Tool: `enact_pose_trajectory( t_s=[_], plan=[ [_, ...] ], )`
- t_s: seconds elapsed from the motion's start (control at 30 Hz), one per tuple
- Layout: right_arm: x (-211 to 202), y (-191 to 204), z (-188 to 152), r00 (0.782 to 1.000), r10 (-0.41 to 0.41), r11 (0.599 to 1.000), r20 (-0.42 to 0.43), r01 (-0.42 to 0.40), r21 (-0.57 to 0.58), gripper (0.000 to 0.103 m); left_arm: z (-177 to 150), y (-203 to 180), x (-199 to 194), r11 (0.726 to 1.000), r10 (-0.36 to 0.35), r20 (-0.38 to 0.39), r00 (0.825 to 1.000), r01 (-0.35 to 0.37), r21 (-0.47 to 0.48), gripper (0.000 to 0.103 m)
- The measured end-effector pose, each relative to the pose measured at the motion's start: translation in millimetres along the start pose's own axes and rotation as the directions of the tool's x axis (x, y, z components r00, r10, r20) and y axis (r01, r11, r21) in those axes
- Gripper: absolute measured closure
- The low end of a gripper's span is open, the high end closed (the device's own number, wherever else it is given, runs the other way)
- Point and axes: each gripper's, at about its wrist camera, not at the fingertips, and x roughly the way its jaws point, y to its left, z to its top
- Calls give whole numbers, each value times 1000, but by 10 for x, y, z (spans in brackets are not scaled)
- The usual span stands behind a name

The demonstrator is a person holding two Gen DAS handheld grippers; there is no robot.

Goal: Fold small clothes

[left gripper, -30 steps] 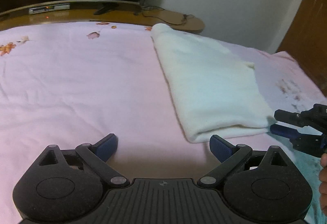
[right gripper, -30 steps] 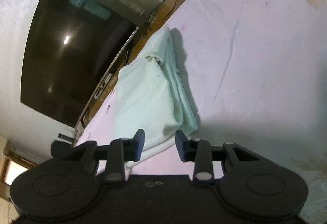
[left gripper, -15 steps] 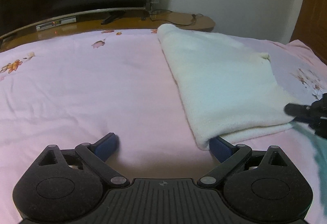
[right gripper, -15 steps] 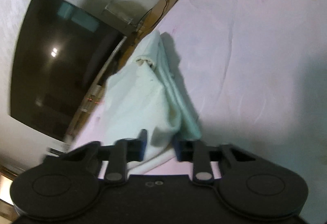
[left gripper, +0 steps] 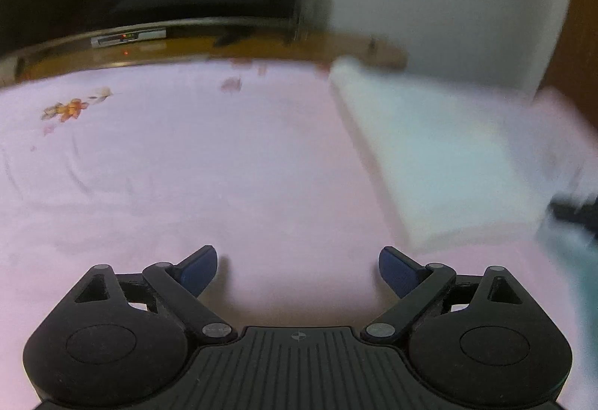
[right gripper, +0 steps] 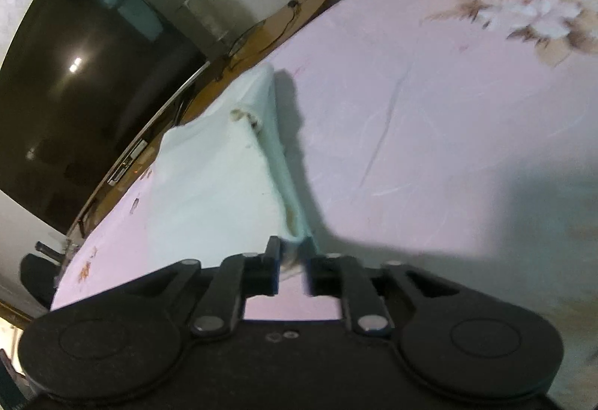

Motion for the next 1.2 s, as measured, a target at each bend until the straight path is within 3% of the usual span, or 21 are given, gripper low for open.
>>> enact_pose_trajectory(
  t_s=[0.1, 0.2, 0.27, 0.3, 0.37, 0.4, 0.47, 0.57, 0.67, 0.77, 0.8, 0.83, 0.87, 0.97, 1.1, 1.2],
  plan=[
    [-66, 254, 109, 997, 43, 990, 63, -34, -140, 84, 279, -222, 112, 988, -148, 55, 987, 150, -38, 10],
    [116, 512, 247, 998, 33, 967, 61, -16, -255, 82, 386, -574, 336, 972, -234, 67, 970, 235, -2, 10],
    [267, 603, 271, 999, 27, 949, 27, -17, -314, 79, 321, -696, 583, 957, -289, -16, 957, 289, -23, 10],
    [362, 613, 246, 1000, -3, 936, 14, 8, -353, 80, 252, -740, 736, 953, -303, -94, 948, 301, -36, 10],
    [623, 520, 211, 989, -105, 924, -102, 59, -379, 80, 178, -875, 736, 965, -232, -118, 965, 244, 95, 10],
    [632, 478, 194, 990, -90, 917, -111, 38, -398, 81, 212, -879, 688, 964, -232, -121, 965, 245, 107, 10],
    [526, 502, 282, 989, -83, 913, -120, 27, -408, 82, 360, -765, 553, 960, -268, -29, 963, 270, 74, 10],
    [259, 535, 495, 999, -3, 923, 42, 19, -383, 78, 691, -664, 624, 977, -205, 43, 978, 202, 60, 10],
    [320, 581, 737, 995, 9, 939, 103, 27, -343, 79, 906, -659, 962, 989, -134, -6, 991, 134, 64, 10],
    [569, 652, 815, 998, -23, 925, 58, 43, -378, 79, 880, -696, 1413, 993, -75, -147, 986, 87, 75, 9],
    [809, 640, 831, 996, -86, 913, -17, 71, -403, 77, 845, -671, 1472, 992, -100, -144, 985, 109, 58, 8],
    [948, 630, 808, 986, -153, 894, -61, 112, -434, 65, 831, -676, 1480, 992, -99, -128, 987, 108, 61, 7],
    [955, 634, 790, 986, -163, 882, -36, 129, -453, 61, 802, -706, 1476, 992, -94, -122, 988, 104, 77, 7],
    [889, 549, 836, 990, -131, 908, -52, 98, -408, 62, 763, -730, 1459, 991, -96, -109, 989, 105, 85, 7],
    [817, 431, 819, 994, -103, 927, -48, 79, -366, 52, 772, -725, 1451, 989, -95, -115, 989, 107, 99, 6],
    [846, 497, 855, 995, -93, 927, -21, 78, -366, 52, 768, -731, 1370, 989, -90, -113, 990, 102, 111, 6]
  ],
)
